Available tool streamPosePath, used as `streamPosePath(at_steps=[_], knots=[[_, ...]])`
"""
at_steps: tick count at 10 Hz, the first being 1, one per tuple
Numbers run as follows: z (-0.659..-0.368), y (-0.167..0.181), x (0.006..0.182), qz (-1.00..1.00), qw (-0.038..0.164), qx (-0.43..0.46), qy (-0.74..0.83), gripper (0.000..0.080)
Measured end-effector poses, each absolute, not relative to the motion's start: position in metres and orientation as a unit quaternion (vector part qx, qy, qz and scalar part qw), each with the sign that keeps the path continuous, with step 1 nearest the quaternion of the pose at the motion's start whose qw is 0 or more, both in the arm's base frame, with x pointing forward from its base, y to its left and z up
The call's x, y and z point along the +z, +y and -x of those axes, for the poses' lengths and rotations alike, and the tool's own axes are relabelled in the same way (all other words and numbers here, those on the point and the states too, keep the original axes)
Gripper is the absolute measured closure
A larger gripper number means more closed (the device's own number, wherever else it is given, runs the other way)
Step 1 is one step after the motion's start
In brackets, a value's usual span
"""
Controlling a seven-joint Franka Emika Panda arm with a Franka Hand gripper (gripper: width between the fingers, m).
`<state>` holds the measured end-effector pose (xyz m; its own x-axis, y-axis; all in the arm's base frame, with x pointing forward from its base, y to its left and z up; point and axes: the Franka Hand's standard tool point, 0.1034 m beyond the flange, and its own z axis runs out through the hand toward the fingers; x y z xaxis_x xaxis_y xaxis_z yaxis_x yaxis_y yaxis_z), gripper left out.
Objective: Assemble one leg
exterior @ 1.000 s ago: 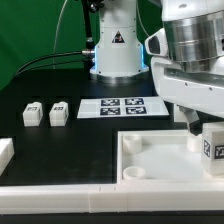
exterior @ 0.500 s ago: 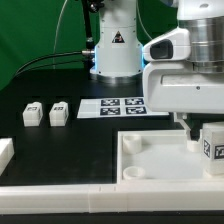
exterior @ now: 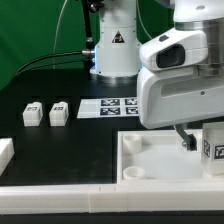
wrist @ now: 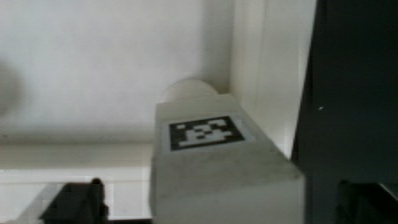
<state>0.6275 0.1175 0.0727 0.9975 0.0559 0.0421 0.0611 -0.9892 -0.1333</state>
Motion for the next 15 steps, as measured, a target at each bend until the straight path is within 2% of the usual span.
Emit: streamPosePath(at_steps=[1, 2, 3, 4, 8, 10, 15], knots=[[-0.6274, 0.1176, 0.0725, 0.997, 0.067, -0.019, -0.029, 0.0276], [-0.6274, 0.1176, 0.0724, 0.997, 0.067, -0.019, -0.029, 0.0276], [-0.6273, 0.1175, 0.0723, 0.997, 0.067, -0.019, -0.029, 0.0415], [-0.6273, 0.1161, 0.072, 0.997, 0.067, -0.019, -0.029, 0.0502], [-0.6271, 0.115, 0.0715, 0.998, 0.068, -0.017, -0.009, 0.0502], [-0.6283, 0.1123, 0.0717, 0.988, 0.078, -0.008, 0.129, 0.0502], [-0.6283, 0.1092, 0.0696, 0.904, 0.082, 0.011, 0.42, 0.0502]])
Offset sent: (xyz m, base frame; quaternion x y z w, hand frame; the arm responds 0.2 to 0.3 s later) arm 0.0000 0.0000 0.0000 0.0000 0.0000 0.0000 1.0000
